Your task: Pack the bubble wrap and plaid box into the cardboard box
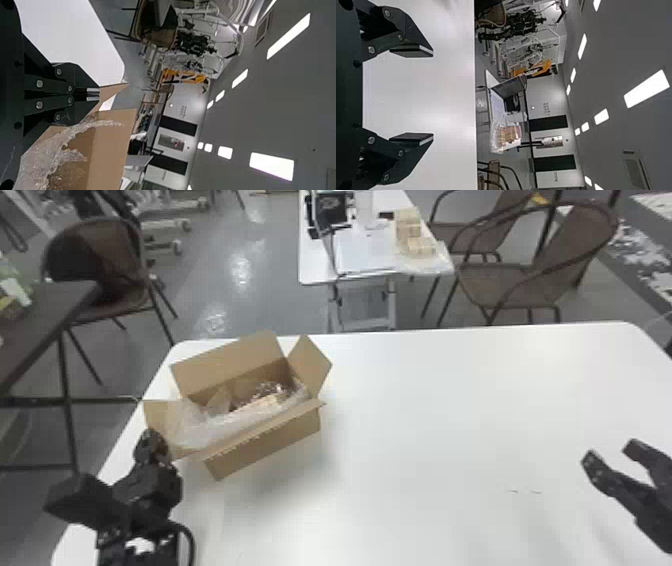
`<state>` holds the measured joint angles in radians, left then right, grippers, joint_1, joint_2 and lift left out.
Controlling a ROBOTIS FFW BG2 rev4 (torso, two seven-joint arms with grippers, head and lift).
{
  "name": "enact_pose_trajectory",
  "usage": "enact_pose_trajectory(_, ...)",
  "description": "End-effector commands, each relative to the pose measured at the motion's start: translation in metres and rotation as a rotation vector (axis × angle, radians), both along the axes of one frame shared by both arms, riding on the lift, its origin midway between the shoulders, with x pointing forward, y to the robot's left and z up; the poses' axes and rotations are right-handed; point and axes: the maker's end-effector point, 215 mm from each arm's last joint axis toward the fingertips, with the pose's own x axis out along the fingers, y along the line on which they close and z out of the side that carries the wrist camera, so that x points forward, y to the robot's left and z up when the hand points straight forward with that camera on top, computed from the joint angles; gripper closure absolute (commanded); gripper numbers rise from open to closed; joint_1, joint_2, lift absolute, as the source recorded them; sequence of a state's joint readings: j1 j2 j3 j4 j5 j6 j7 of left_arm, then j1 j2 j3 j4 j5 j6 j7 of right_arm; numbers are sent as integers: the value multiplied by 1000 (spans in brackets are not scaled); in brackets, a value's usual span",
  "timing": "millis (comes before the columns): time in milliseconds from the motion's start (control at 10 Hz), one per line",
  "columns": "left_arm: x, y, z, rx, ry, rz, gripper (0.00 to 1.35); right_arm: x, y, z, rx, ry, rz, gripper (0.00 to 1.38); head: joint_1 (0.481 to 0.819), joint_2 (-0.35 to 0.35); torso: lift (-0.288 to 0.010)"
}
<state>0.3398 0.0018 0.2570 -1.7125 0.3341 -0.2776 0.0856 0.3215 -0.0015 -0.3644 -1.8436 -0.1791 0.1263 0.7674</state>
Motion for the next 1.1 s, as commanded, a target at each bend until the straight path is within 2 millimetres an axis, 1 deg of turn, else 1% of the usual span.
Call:
enact_pose_trajectory(0,-12,25,5,43,-24,107,1204,-1,0,-1,12,1,-1,510,695,176,-120)
enact_pose_trajectory(100,-23,42,5,61,-37,202,1204,1,3,0,17,-2,6,510,695,192,-120)
enact_pose_trajectory(200,-37,57,3,86,-37,299,1204,3,7,0,22,-4,17,510,695,225,-120)
enact_pose_trajectory(300,-49,69,3,112,-38,379,1204,5,11,0,29,-2,26,510,695,258,-120)
enact_pose_trajectory(400,-63,79,-1,118,-29,454,1204,6,14,-1,34,1,35,510,695,273,-120)
enact_pose_trajectory(500,-70,89,-5,117,-21,500,1204,8,18,-1,38,1,41,510,695,295,-120)
enact_pose_trajectory(700,-78,108,-11,114,-11,562,1200,10,20,-2,36,2,48,510,695,334,-120)
enact_pose_trajectory(800,-82,109,-5,109,-41,573,895,10,21,-4,37,7,50,510,695,342,-120)
enact_pose_trajectory(900,-85,101,5,120,-82,558,338,8,20,-6,32,10,48,510,695,350,-120)
enact_pose_trajectory(1000,-89,87,18,132,-121,526,148,6,20,-10,31,18,48,510,695,350,-120)
